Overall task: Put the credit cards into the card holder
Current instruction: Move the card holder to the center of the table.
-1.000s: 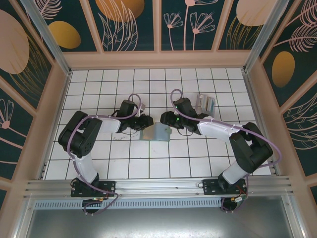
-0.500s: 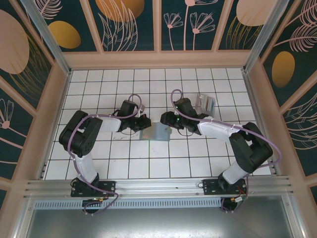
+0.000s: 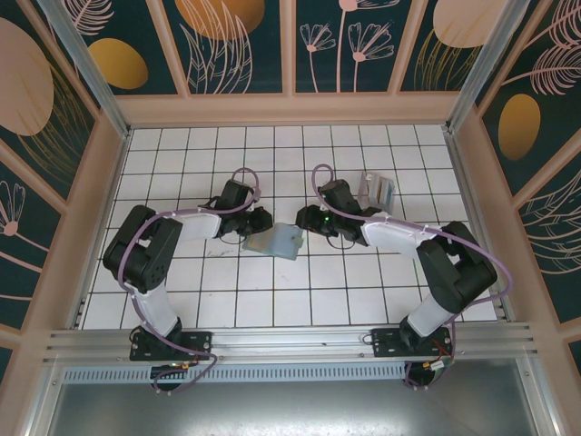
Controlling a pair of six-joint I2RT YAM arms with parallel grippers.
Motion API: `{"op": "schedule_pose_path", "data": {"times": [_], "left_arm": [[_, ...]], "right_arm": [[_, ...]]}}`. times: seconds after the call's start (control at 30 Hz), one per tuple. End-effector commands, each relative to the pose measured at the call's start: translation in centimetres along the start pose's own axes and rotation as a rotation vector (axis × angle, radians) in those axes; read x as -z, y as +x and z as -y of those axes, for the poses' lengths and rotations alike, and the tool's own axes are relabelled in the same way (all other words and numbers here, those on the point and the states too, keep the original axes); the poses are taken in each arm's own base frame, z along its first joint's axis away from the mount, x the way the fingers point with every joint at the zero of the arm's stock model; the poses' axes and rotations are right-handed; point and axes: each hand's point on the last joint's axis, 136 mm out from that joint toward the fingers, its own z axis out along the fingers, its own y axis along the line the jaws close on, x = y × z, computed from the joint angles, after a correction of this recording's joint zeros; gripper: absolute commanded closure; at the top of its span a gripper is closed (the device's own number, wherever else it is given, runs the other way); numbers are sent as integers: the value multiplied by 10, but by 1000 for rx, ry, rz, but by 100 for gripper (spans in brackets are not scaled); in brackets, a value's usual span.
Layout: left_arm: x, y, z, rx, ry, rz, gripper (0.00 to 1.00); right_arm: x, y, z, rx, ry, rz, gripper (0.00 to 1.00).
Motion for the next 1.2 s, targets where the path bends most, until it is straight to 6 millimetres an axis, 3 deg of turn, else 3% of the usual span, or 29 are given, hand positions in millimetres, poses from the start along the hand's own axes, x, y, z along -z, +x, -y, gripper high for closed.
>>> {"op": "schedule_pose_path", "data": {"times": [0.0, 0.17, 0.47, 0.67, 0.8, 1.0, 1.17], "left_arm": [[9, 1, -23, -13, -138, 7, 75], [22, -8, -27, -19, -198, 58, 64], [36, -13, -52, -59, -361, 90, 57], [55, -20, -62, -64, -446, 151, 54], [68, -22, -63, -70, -477, 174, 47], [83, -17, -75, -84, -537, 199, 44], [76, 2, -93, -80, -579, 149, 46]], "right_arm": [[1, -10, -4, 25, -2, 14, 57], [1, -11, -6, 32, -3, 17, 58], [1, -13, -6, 40, 1, 23, 58], [5, -18, -5, 55, 21, 37, 58], [10, -24, -3, 69, 51, 65, 57], [19, -38, 4, 97, 125, 116, 56], [34, -62, 13, 96, 189, 179, 52]]}}
